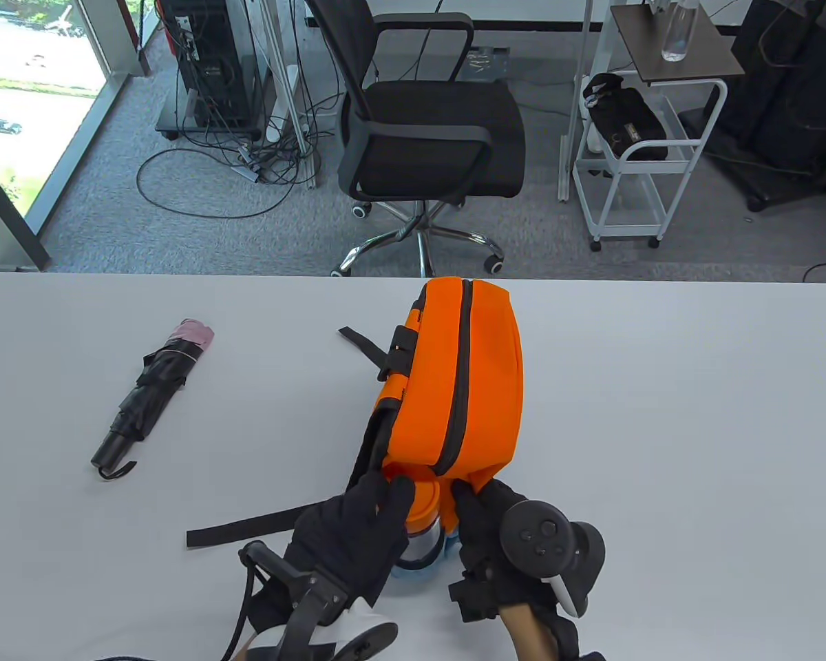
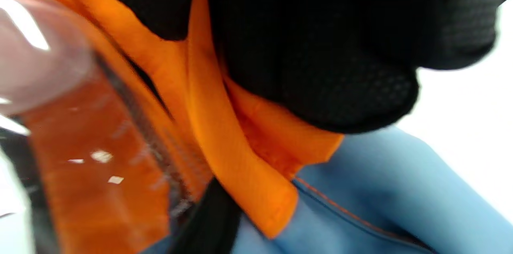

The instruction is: Pack school bag

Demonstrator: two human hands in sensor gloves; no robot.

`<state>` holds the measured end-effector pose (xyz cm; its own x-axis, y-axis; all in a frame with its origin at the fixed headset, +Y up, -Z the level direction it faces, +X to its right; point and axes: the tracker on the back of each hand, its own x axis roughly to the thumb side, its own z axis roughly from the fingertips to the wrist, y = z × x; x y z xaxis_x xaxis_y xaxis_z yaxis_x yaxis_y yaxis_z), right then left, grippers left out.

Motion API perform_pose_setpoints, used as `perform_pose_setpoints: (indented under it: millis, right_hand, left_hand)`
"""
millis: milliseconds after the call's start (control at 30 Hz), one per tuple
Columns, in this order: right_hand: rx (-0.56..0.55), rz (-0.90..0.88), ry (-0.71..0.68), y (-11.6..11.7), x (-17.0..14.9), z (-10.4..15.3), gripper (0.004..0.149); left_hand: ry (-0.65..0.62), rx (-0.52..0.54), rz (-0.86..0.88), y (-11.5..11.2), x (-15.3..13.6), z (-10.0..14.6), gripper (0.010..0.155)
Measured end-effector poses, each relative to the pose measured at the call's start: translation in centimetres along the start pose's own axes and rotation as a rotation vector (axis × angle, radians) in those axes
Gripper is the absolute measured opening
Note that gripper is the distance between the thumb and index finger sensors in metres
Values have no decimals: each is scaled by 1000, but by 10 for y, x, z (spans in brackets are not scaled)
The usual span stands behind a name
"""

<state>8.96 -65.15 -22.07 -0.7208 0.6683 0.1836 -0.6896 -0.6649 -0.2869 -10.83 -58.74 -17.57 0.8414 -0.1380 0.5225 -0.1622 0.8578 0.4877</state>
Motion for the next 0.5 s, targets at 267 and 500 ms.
perform_pose_setpoints:
  millis: [267, 500]
  right_hand:
    - [85, -210, -18, -22, -2, -15, 49]
    - [-98, 438, -243, -75, 48, -77, 73]
  left_hand:
    - [139, -367, -24, -7, -68, -33, 70]
    - [96, -178, 12, -11, -23, -17, 86]
